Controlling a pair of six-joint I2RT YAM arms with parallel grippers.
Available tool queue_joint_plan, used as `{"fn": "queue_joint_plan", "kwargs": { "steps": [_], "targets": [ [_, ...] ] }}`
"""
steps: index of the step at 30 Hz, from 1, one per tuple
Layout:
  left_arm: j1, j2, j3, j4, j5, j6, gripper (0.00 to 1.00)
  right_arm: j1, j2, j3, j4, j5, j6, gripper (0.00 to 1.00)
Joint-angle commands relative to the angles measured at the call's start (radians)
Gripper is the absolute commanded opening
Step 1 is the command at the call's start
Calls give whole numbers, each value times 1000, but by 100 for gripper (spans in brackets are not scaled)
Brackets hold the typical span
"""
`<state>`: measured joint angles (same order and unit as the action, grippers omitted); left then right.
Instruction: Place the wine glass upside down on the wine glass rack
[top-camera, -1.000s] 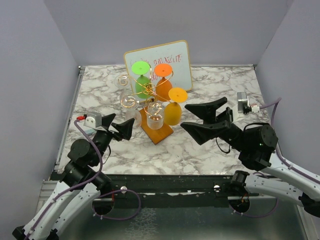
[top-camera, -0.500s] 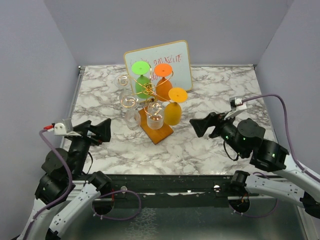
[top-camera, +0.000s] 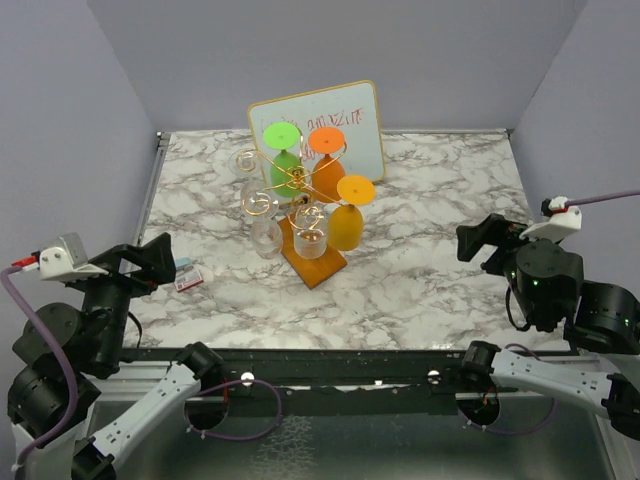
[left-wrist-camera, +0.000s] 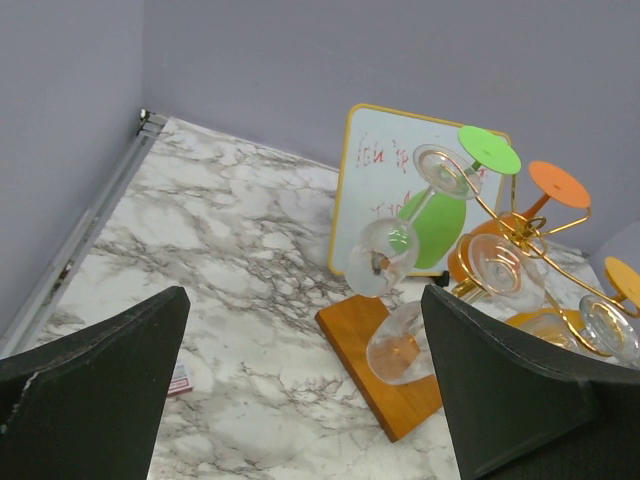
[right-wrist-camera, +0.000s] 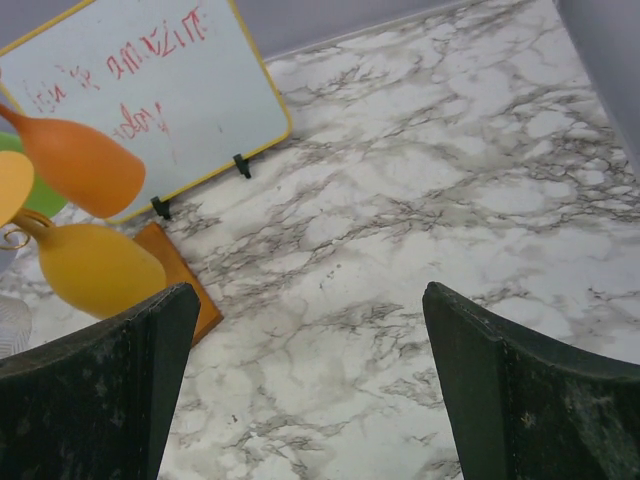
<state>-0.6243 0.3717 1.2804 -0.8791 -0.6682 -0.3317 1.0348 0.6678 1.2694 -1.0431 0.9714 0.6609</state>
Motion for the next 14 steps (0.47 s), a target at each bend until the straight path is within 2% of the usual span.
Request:
{"fn": "queue_joint_plan", "kwargs": {
  "steps": [1,6,14],
  "targets": [
    [-3,37,104,-153,-65,96,99,5,-22,43,-97,97,-33,100],
    [-3,62,169,-215,-70,130,99,5,-36,55,-98,71,-68,100],
    [-3,52,155,-215,-60,118,99,5,-77,20,-58,47,-88,100]
  ]
}}
